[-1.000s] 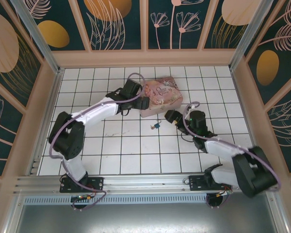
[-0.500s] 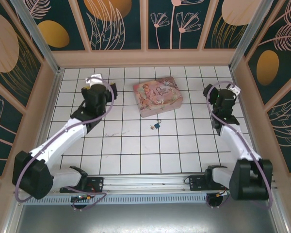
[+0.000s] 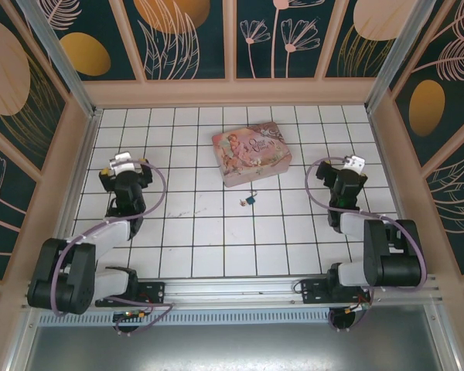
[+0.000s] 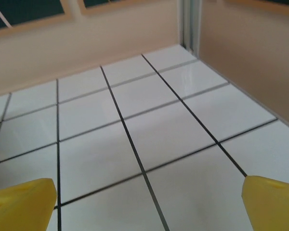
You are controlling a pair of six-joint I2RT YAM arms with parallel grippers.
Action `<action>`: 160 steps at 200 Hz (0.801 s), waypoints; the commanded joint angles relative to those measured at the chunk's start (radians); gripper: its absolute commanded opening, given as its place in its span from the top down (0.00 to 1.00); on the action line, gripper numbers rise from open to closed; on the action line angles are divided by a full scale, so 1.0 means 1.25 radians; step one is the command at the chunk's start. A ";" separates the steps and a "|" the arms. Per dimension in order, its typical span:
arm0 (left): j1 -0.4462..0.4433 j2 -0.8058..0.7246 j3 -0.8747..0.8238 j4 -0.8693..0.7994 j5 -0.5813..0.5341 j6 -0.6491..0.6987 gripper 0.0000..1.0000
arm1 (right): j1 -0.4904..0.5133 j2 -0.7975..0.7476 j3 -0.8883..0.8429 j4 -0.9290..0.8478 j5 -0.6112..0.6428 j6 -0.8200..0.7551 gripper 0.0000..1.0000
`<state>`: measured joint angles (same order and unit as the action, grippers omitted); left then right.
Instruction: Unlock the padlock with the key
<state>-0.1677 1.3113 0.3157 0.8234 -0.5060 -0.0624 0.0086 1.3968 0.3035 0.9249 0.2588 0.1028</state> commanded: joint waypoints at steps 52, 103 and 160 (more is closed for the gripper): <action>0.118 0.147 -0.025 0.275 0.269 -0.014 0.01 | -0.055 0.116 -0.052 0.251 -0.276 -0.064 0.04; 0.135 0.171 -0.048 0.334 0.324 -0.014 0.01 | -0.035 0.115 -0.051 0.250 -0.226 -0.070 0.01; 0.134 0.174 -0.043 0.327 0.321 -0.014 0.01 | -0.038 0.116 -0.047 0.244 -0.230 -0.069 0.01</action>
<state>-0.0048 1.5196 0.2630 1.1866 -0.1226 -0.0647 -0.0395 1.5494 0.2314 1.1976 -0.0097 0.0277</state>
